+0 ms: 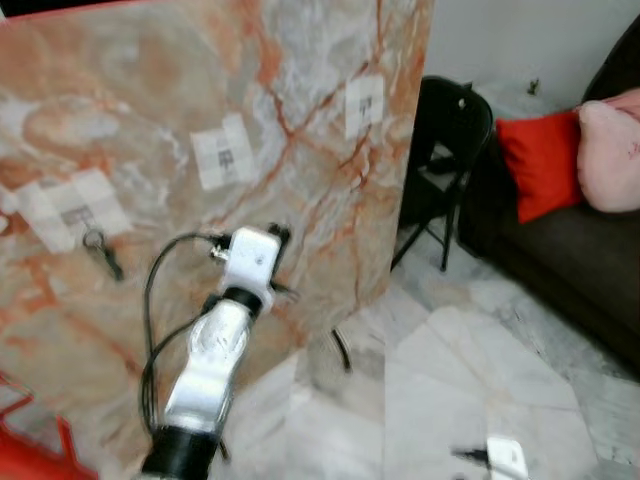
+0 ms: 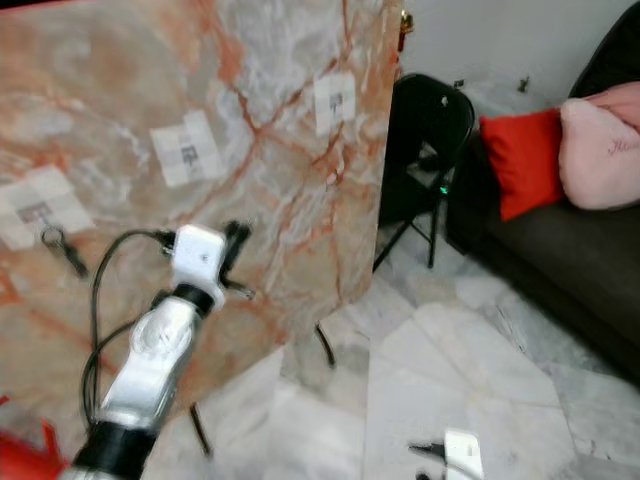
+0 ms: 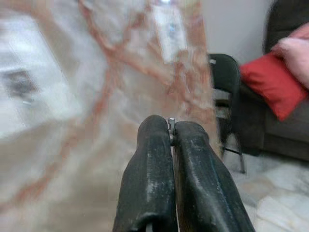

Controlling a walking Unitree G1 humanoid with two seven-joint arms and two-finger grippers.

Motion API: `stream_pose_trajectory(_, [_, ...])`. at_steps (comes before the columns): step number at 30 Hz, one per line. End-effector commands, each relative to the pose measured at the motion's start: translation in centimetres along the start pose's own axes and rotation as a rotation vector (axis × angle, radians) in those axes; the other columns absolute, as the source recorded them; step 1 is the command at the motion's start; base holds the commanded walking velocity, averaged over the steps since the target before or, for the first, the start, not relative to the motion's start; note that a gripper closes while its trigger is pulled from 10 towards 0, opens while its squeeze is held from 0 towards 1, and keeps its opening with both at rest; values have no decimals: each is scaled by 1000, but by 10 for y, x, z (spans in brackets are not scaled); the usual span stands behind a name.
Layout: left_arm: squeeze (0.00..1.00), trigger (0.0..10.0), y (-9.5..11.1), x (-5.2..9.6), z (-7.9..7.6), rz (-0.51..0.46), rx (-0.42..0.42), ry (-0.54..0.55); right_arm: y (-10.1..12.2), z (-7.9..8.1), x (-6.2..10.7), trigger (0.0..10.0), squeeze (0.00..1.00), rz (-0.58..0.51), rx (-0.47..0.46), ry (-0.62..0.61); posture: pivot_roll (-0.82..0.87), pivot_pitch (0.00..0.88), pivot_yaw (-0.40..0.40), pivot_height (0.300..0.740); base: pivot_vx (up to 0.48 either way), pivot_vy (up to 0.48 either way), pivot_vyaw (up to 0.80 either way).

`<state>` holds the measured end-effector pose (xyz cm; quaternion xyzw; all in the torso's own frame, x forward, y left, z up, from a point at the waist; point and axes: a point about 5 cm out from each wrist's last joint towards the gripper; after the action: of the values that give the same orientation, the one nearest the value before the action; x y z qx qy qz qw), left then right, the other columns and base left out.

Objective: Hang keys on a hook

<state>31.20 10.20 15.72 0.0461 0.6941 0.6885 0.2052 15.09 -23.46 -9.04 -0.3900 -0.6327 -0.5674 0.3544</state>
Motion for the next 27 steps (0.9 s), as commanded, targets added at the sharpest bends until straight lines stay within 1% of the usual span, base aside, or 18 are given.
stream_pose_trajectory(1, [0, 10000, 5, 2, 12, -18, -19, 35, 12, 7, -2, 10000, 0, -38, 3, 17, 85, 0, -61, 740, 0, 0, 694])
stream_pose_trajectory(5, [0, 10000, 7, 1, 13, -32, -11, 43, 11, 8, -2, 10000, 0, -39, -32, 13, 86, 0, -61, 740, 0, 0, 127])
stream_pose_trajectory(17, [0, 10000, 9, 0, 15, -43, -6, 51, 11, 8, -2, 10000, 0, -37, -25, 11, 87, 0, -59, 740, 0, 0, 0])
stream_pose_trajectory(27, [0, 10000, 13, -5, 15, -58, -7, 54, 11, 8, -2, 10000, 0, -35, -24, 10, 86, 0, -56, 740, 0, 0, 0])
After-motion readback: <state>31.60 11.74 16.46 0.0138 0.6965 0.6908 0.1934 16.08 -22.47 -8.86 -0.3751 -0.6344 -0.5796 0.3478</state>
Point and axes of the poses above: a point about 5 cm out from each wrist's last joint towards the gripper, its own x axis pointing back from the gripper into the wrist, its own y axis along the axis of the wrist's last joint, z = x × y, and after that the axes turned 12 degrees about x, right-handed
